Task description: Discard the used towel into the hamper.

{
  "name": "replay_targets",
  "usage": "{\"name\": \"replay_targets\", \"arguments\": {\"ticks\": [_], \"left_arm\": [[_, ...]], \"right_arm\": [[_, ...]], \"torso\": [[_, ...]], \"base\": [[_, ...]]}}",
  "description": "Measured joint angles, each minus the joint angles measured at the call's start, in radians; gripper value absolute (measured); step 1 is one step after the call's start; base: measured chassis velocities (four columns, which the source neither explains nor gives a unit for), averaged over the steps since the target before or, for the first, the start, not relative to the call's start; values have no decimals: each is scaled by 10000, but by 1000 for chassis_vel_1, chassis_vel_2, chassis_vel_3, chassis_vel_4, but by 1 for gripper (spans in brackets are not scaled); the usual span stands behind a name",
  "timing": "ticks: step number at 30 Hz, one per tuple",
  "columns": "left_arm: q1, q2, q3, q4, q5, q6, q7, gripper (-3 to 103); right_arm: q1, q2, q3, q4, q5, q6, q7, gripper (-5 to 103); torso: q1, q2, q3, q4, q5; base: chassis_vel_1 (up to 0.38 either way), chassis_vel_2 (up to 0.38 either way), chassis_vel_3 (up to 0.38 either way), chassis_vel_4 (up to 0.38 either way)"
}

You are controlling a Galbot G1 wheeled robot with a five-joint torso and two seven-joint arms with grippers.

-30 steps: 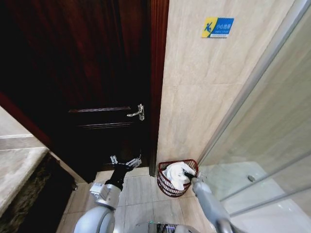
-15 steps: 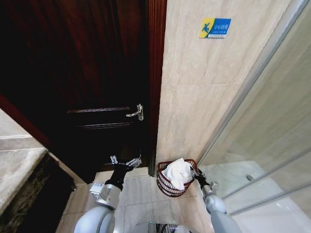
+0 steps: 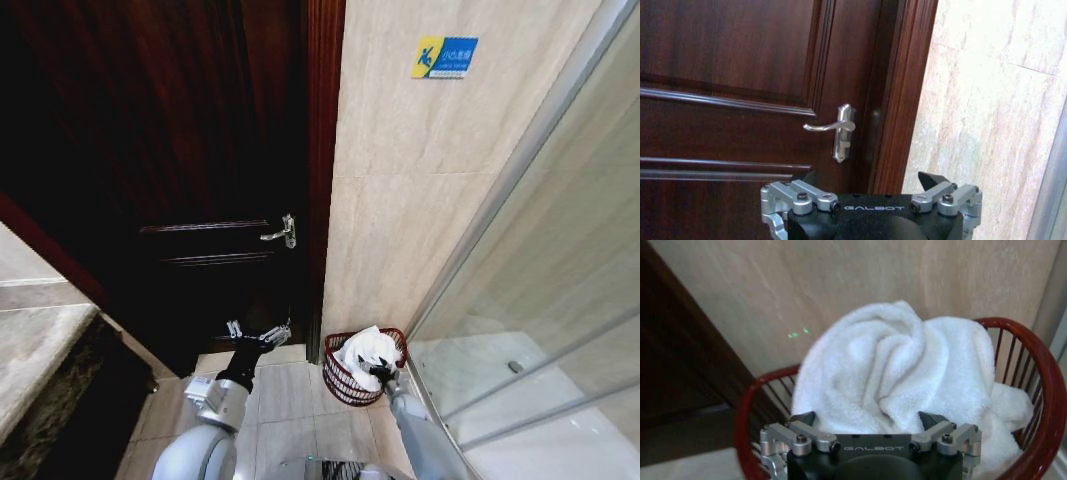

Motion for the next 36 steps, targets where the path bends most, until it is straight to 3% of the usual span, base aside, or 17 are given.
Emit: {"name": "replay_targets", "arguments": {"ticks": [4, 6, 9, 12, 15, 22, 33, 36], "left_arm": [[0, 0, -1, 0, 0, 0, 0, 100], [0, 1, -1, 0, 0, 0, 0, 100], [0, 0, 0, 0, 0, 0, 0, 100], [0, 0, 0, 0, 0, 0, 0, 100], [0, 0, 0, 0, 0, 0, 0, 100], [0, 0, 0, 0, 0, 0, 0, 100], [0, 0, 0, 0, 0, 0, 0, 100], [0, 0, -1, 0, 0, 0, 0, 100]], "right_arm": [[643, -155, 4, -824, -35, -69, 126, 100], [1102, -254, 4, -998, 282, -612, 576, 100], [1679, -325, 43, -1497, -51, -1213, 962, 100], [2116, -387, 160, -1950, -868, -2089, 1046, 100], [2161, -332, 213, -2017, -723, -2612, 985, 100], [2109, -78, 173, -2113, -179, -2942, 1047, 100], [1677, 13, -27, -1593, -635, -2919, 1078, 101], [1642, -34, -26, -1593, -897, -2910, 1034, 94]], "torso": [[0, -1, 1, -1, 5], [0, 0, 0, -3, -4], [0, 0, 0, 0, 3], [0, -1, 0, 0, 0], [0, -1, 0, -2, 0], [-1, 0, -1, -2, -3], [-2, 0, -1, -2, 0], [-3, 1, -1, -2, 0]], "base": [[0, 0, 0, 0], [0, 0, 0, 0], [0, 0, 0, 0], [0, 0, 0, 0], [0, 0, 0, 0], [0, 0, 0, 0], [0, 0, 0, 0], [0, 0, 0, 0]]}}
